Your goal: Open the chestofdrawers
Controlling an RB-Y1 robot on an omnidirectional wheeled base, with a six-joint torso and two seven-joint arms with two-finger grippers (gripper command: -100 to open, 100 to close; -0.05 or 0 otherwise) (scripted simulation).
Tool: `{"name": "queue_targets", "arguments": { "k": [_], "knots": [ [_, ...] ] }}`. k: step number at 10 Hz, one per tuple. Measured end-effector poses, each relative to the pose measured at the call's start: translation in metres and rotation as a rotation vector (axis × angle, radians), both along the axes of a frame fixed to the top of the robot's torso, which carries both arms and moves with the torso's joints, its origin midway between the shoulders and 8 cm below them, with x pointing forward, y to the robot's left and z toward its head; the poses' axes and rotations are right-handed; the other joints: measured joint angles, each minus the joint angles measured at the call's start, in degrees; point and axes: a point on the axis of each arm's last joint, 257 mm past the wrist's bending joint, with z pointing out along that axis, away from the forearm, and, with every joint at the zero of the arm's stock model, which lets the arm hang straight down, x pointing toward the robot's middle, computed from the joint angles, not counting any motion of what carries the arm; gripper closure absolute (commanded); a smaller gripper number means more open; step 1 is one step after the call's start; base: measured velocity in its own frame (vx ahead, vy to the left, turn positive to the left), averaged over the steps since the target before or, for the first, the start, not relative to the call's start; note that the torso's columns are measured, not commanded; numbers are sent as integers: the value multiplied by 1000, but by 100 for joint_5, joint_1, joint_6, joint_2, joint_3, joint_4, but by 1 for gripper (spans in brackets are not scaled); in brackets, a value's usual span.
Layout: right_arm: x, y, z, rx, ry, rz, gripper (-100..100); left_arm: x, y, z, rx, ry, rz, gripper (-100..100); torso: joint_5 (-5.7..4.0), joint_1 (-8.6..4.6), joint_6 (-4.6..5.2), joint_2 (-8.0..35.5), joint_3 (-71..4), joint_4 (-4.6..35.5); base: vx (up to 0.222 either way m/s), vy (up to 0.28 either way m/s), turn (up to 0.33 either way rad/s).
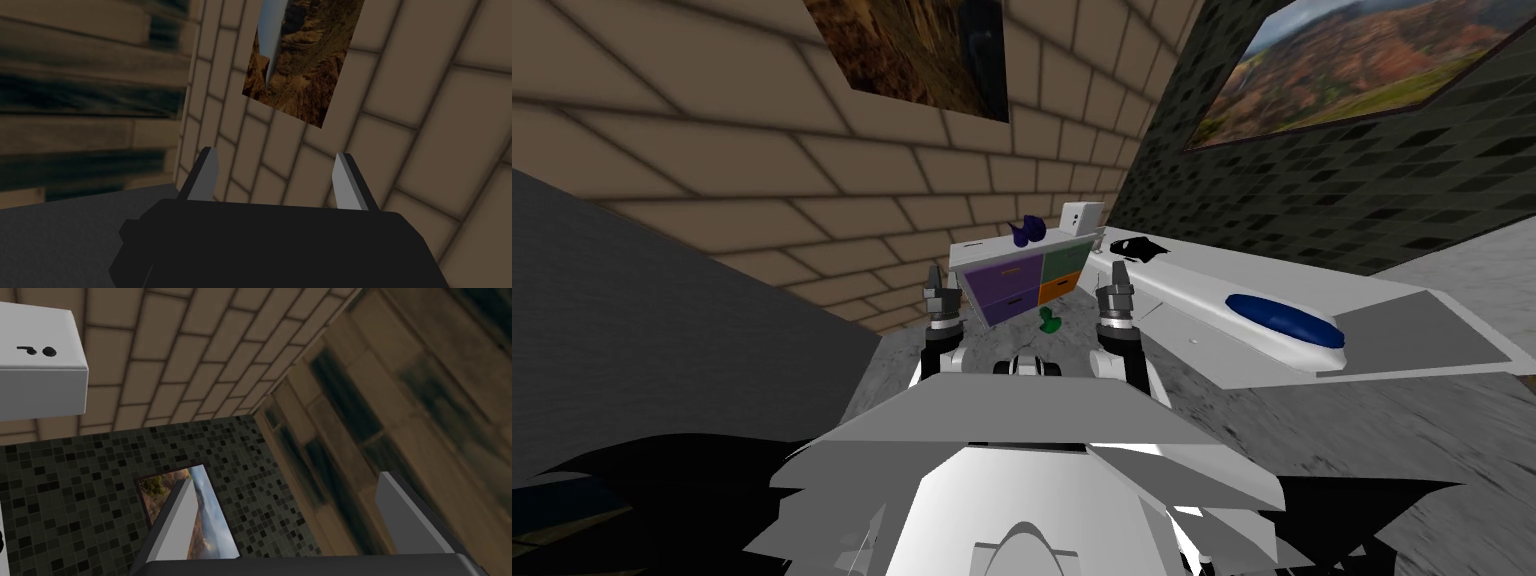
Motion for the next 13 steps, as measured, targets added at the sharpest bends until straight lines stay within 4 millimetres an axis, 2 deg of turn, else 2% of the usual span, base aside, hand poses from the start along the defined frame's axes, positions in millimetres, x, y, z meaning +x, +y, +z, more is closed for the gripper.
{"name": "queue_targets", "arguments": {
  "k": [2,6,13],
  "knots": [
    [8,7,-15,-75,48,1,-100,0,0,0,0,1,0,0,3,9,0,235,-514,242,53,37,50],
    [20,23,-44,-198,140,-12,-100,0,0,0,0,1,0,0,1,3,0,267,-537,269,45,37,49],
    [37,34,-94,-391,277,-57,-100,0,0,0,0,1,0,0,1,0,0,264,-540,267,49,36,57]
  ]
}}
